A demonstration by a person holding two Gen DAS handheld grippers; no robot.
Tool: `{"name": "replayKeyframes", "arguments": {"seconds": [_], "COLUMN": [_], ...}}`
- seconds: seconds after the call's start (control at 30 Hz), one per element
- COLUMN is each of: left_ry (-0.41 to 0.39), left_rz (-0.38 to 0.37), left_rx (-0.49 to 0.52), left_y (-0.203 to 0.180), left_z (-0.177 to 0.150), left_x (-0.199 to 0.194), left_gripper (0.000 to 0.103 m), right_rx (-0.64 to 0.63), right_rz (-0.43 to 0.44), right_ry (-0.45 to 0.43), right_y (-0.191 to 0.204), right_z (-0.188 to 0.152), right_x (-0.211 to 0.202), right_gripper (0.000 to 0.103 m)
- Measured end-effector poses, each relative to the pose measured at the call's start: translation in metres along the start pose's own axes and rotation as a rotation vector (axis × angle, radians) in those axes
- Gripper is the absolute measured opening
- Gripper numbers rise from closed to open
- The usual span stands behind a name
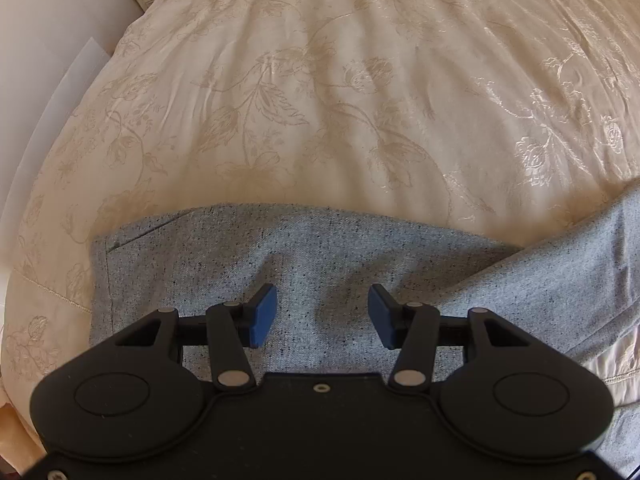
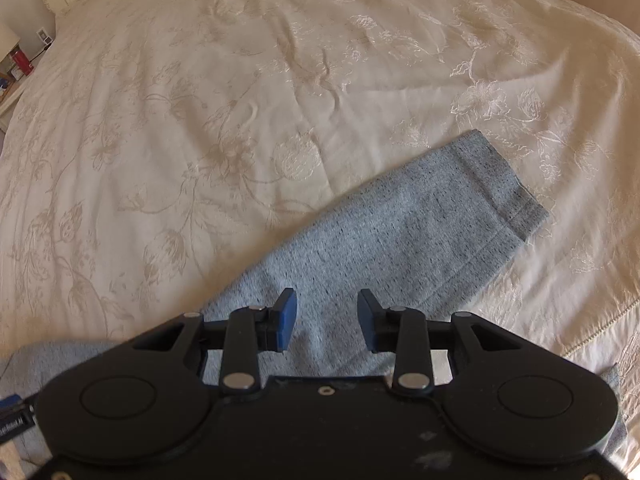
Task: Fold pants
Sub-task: 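Move the right tool to a trouser cuff while the left tool moves to the waistband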
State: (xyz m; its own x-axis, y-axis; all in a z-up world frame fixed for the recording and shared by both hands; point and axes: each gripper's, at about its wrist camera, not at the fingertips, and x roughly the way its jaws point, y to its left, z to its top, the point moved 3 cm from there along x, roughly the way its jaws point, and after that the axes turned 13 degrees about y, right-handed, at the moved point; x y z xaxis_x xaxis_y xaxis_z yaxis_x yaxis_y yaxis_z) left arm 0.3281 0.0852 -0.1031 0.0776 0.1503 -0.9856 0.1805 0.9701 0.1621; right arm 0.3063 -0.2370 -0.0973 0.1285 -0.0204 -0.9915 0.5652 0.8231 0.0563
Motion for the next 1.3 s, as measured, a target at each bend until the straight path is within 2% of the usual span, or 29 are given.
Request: {"name": "replayKeyframes", "arguments": {"seconds": [0.27, 0.37, 0.47, 0.53, 0.57, 0.6, 0.87, 1.03, 1.13, 1.2, 1.3], "left_ry": [0.019, 0.024, 0.029, 0.029, 0.027, 0.027, 0.022, 0.012, 0.022, 0.045, 0.098], "left_rz": [0.029, 0.039, 0.045, 0.045, 0.045, 0.042, -0.002, -0.038, -0.053, -0.037, 0.037], "left_rx": [-0.036, -0.039, -0.033, -0.025, -0.021, -0.016, 0.0, 0.007, 0.013, 0.027, 0.058], "left_y": [0.007, 0.005, 0.002, -0.002, -0.004, -0.005, -0.024, -0.041, -0.051, -0.058, -0.065], "left_z": [-0.001, -0.003, -0.001, 0.001, 0.003, 0.005, 0.03, 0.045, 0.052, 0.054, 0.054], "left_x": [0.006, 0.006, 0.007, 0.008, 0.01, 0.01, 0.021, 0.028, 0.038, 0.049, 0.074], "left_gripper": [0.058, 0.058, 0.058, 0.058, 0.058, 0.058, 0.058, 0.058, 0.058, 0.058, 0.057], "right_rx": [0.131, 0.183, 0.204, 0.192, 0.183, 0.172, 0.158, 0.254, 0.259, 0.232, 0.201], "right_rz": [0.007, 0.005, -0.035, -0.046, -0.025, 0.002, 0.074, 0.132, 0.138, 0.115, 0.101], "right_ry": [0.049, 0.09, 0.14, 0.163, 0.159, 0.163, 0.109, 0.136, 0.156, 0.143, 0.05], "right_y": [0.004, 0.004, 0.001, -0.004, -0.007, -0.011, -0.061, -0.092, -0.101, -0.102, -0.107], "right_z": [0.07, 0.08, 0.079, 0.072, 0.068, 0.062, 0.0, -0.049, -0.068, -0.07, -0.057], "right_x": [0.055, 0.079, 0.1, 0.107, 0.107, 0.106, 0.066, 0.064, 0.066, 0.058, 0.033], "right_gripper": [0.036, 0.036, 0.036, 0.028, 0.01, 0.005, 0.004, 0.005, 0.011, 0.015, 0.018]}}
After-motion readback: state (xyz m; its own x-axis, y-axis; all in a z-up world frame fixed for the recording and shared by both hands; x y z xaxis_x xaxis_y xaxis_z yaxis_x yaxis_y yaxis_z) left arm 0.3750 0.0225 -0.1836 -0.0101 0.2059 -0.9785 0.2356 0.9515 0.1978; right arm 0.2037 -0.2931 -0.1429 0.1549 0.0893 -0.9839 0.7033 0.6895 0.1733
